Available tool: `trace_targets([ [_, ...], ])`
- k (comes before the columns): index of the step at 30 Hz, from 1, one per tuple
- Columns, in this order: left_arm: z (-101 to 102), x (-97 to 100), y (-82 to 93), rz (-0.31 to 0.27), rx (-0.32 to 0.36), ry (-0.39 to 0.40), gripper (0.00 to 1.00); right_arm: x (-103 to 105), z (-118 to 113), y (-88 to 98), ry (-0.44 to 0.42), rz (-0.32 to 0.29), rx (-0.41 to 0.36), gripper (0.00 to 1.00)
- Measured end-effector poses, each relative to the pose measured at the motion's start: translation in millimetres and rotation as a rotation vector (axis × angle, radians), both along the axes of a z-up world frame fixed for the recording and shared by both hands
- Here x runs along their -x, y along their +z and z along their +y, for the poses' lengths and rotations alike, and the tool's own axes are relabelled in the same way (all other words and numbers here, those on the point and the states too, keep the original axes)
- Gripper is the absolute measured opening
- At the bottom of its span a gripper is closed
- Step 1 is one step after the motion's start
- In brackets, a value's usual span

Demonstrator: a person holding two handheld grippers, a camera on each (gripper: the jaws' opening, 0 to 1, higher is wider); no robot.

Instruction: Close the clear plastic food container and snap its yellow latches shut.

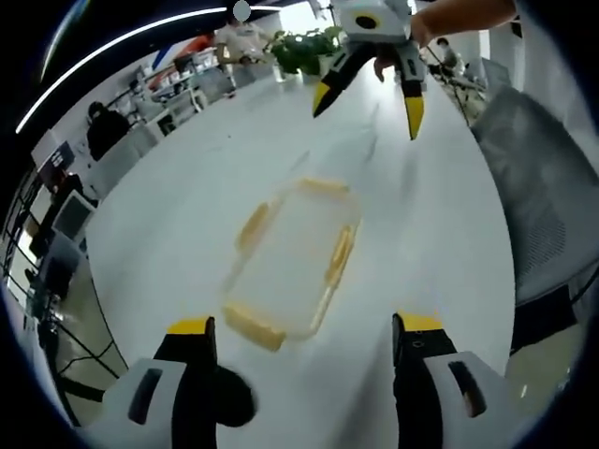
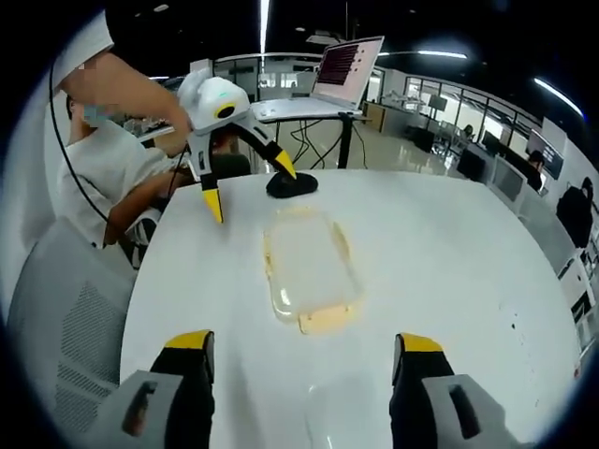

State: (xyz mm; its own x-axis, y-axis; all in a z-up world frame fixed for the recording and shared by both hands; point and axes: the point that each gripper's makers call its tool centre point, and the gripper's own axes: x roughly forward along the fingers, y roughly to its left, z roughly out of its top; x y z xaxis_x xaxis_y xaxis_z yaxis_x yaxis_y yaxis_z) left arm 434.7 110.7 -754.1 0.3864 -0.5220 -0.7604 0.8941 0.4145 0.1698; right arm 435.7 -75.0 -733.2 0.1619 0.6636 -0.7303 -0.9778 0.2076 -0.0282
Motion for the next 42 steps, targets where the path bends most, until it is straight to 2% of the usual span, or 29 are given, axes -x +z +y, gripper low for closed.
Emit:
trace_targets([
  [10,6.7,-12.6,-4.9,-0.015,-0.061,-0.038,0.74,-5.5,2.8,-1.6,0.023,0.004,0.017,0.75],
  [23,12.2,-21.1,-7.4,0.008,-0.091,-0.074,0.73,-16.0,4.4,-5.5,0.068,-0.010,0.054,0.75],
  [33,14.6,-22.9,-18.1,0.031,-0.159,-0.159,0.70,-18.8,9.5,-10.7,0.112,-0.012,0.078,0.73],
  [42,17.4,-29.4,-22.0,0.028,-0.198,-0.200,0.70,-23.3,12.7,-15.4,0.136,-0.012,0.100,0.70],
])
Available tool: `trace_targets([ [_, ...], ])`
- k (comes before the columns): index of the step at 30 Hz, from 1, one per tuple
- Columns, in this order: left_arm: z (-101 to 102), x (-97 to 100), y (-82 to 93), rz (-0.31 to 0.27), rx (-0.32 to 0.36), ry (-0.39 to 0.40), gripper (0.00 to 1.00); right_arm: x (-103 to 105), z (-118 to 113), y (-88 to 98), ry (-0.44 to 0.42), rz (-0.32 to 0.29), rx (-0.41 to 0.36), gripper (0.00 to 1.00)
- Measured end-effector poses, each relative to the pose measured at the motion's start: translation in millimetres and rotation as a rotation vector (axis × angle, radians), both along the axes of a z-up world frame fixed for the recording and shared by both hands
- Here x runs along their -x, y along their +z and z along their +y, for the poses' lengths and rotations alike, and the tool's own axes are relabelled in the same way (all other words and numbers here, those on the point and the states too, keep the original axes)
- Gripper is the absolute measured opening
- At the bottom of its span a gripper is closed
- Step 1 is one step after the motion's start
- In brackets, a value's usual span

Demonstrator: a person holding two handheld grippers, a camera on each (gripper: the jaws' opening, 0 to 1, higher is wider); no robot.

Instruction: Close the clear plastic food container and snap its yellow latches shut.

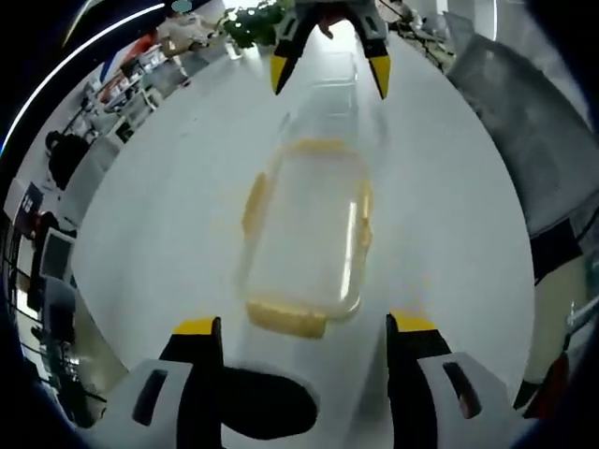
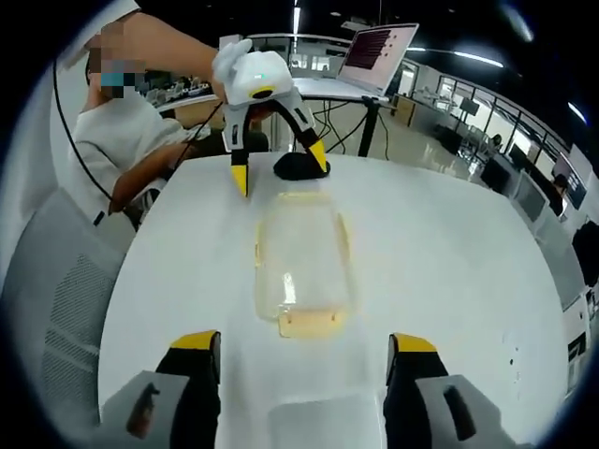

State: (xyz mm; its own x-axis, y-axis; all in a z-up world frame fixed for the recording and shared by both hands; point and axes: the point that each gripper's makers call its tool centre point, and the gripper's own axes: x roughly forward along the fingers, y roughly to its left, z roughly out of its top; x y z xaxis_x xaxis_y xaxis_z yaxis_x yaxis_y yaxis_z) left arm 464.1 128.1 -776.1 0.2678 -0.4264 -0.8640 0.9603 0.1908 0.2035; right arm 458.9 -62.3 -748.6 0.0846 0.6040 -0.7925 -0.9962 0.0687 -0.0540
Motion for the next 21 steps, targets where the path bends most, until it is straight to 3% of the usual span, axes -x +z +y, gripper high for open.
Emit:
trace_targets([
  [7,0.0,-5.1,-1.0,-0.003,-0.015,-0.021,0.68,-2.0,4.5,-4.7,0.015,0.004,0.014,0.69],
  [8,0.0,-6.0,-1.8,-0.005,-0.021,-0.028,0.68,-5.5,6.0,-3.3,0.017,-0.019,0.010,0.67],
  [21,-3.8,-12.1,-7.0,-0.017,-0.052,-0.080,0.68,-4.2,12.2,-14.6,0.032,0.006,0.041,0.63],
])
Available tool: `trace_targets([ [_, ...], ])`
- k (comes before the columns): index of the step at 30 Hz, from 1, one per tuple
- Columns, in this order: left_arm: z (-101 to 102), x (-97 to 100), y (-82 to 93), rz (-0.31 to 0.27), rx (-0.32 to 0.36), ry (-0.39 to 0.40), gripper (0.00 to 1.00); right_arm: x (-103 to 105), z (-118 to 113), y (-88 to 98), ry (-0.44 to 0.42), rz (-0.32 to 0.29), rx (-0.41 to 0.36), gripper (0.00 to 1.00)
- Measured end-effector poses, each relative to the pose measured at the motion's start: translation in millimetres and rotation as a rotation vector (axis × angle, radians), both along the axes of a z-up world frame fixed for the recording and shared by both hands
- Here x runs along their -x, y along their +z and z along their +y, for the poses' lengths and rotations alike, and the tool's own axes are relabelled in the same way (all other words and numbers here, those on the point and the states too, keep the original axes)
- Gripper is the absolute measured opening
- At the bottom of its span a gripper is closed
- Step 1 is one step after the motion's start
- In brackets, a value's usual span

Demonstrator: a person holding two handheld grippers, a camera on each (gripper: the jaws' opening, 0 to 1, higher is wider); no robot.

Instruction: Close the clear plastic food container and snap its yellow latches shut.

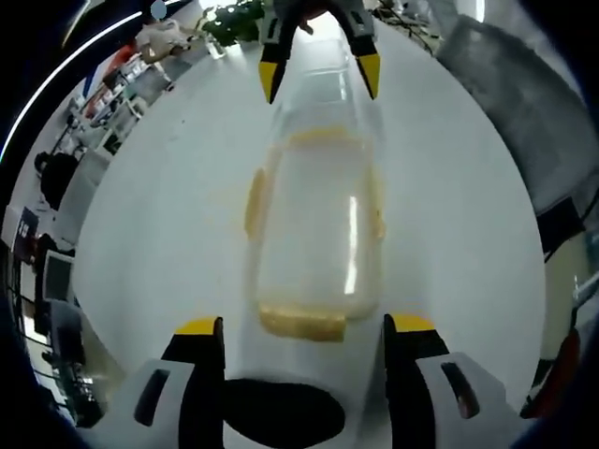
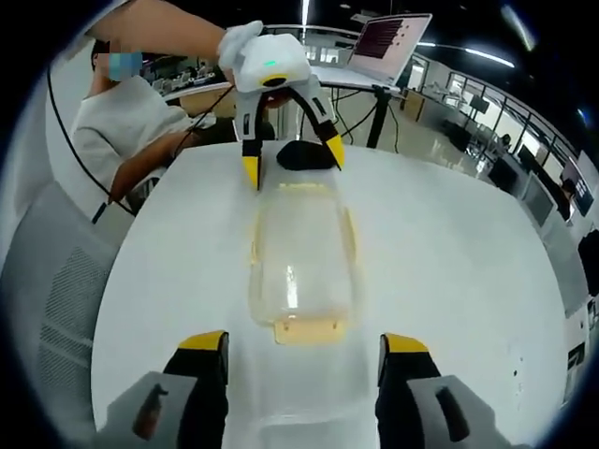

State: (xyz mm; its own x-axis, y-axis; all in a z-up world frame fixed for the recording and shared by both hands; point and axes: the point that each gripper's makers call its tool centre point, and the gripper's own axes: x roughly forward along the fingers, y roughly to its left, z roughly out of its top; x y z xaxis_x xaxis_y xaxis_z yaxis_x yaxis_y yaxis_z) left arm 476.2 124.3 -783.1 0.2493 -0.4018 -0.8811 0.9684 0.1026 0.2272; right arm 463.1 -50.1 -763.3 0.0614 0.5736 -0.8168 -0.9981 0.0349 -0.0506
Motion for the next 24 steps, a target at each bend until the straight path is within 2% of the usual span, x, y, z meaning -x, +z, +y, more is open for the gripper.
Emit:
trace_targets([
  [8,1.4,-2.6,-7.2,-0.002,-0.040,-0.037,0.65,-1.5,7.0,-5.9,0.027,-0.004,0.007,0.62],
  [18,2.0,-7.6,-9.9,0.010,-0.054,-0.057,0.63,-4.5,10.4,-16.2,0.049,-0.004,0.029,0.61],
  [24,1.8,-5.6,-12.7,0.065,-0.062,-0.060,0.59,-6.1,11.8,-22.5,0.062,0.001,0.045,0.58],
])
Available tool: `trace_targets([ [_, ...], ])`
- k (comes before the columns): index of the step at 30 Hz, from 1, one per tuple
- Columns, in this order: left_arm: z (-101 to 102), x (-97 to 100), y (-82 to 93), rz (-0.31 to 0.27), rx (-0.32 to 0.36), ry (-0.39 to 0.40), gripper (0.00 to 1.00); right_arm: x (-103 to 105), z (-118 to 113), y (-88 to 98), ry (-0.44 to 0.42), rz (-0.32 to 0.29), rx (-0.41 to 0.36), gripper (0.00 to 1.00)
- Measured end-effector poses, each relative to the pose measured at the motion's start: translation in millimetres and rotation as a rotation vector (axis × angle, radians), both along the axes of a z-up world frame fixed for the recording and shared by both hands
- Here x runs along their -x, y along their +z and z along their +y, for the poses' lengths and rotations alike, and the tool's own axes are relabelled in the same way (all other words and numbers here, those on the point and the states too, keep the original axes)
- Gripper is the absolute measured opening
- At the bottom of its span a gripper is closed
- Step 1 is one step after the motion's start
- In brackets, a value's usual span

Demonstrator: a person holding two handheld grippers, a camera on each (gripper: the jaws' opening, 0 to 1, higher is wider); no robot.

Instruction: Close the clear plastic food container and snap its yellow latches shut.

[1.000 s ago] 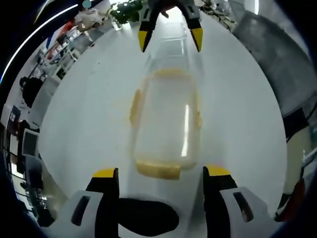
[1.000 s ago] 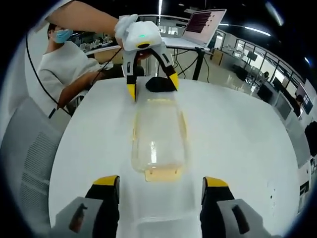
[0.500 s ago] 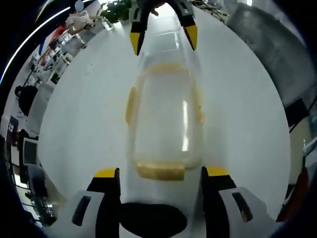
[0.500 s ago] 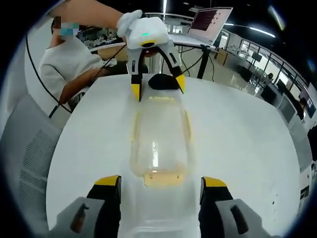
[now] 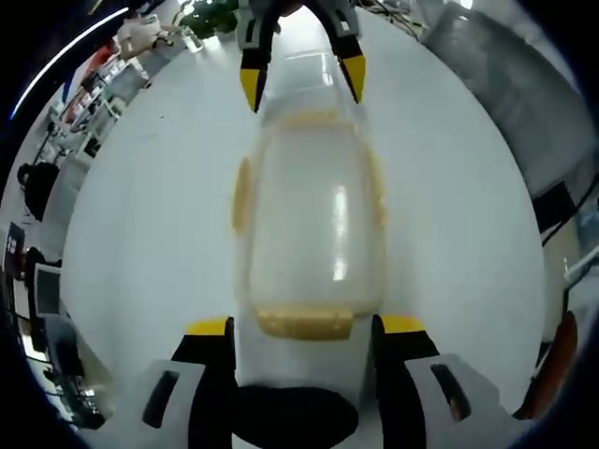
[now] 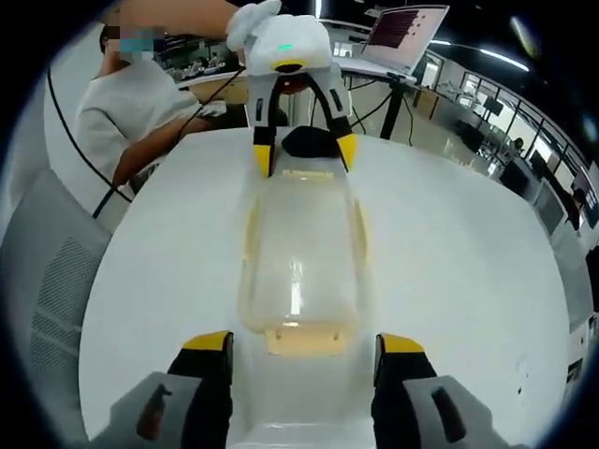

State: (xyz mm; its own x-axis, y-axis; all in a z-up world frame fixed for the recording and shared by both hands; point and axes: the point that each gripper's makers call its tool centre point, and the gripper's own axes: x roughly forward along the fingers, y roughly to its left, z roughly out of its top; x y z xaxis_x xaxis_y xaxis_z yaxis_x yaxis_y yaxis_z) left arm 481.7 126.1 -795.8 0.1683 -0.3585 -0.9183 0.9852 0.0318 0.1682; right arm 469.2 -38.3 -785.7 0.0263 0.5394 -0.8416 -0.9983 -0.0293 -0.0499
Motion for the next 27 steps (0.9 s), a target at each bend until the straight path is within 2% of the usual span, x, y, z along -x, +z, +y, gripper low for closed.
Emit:
trace_targets([
  [5,0.1,-0.5,-1.1,0.024,-0.004,0.008,0.60,0.5,-1.1,-8.7,-0.001,0.013,0.028,0.58],
  [14,-0.1,0.5,-2.2,0.048,-0.009,0.000,0.59,0.3,1.9,-13.5,0.000,0.030,0.036,0.56],
  [18,-0.8,1.7,-3.2,0.065,-0.006,0.007,0.49,0.9,2.9,-16.3,0.008,0.029,0.043,0.55],
  [22,-1.3,-2.0,-2.7,0.053,0.000,0.010,0.52,1.0,3.1,-18.8,0.014,0.027,0.050,0.54],
  [27,-1.4,0.8,-3.1,0.070,0.004,0.003,0.49,-0.4,4.0,-19.7,0.006,0.031,0.054,0.55],
])
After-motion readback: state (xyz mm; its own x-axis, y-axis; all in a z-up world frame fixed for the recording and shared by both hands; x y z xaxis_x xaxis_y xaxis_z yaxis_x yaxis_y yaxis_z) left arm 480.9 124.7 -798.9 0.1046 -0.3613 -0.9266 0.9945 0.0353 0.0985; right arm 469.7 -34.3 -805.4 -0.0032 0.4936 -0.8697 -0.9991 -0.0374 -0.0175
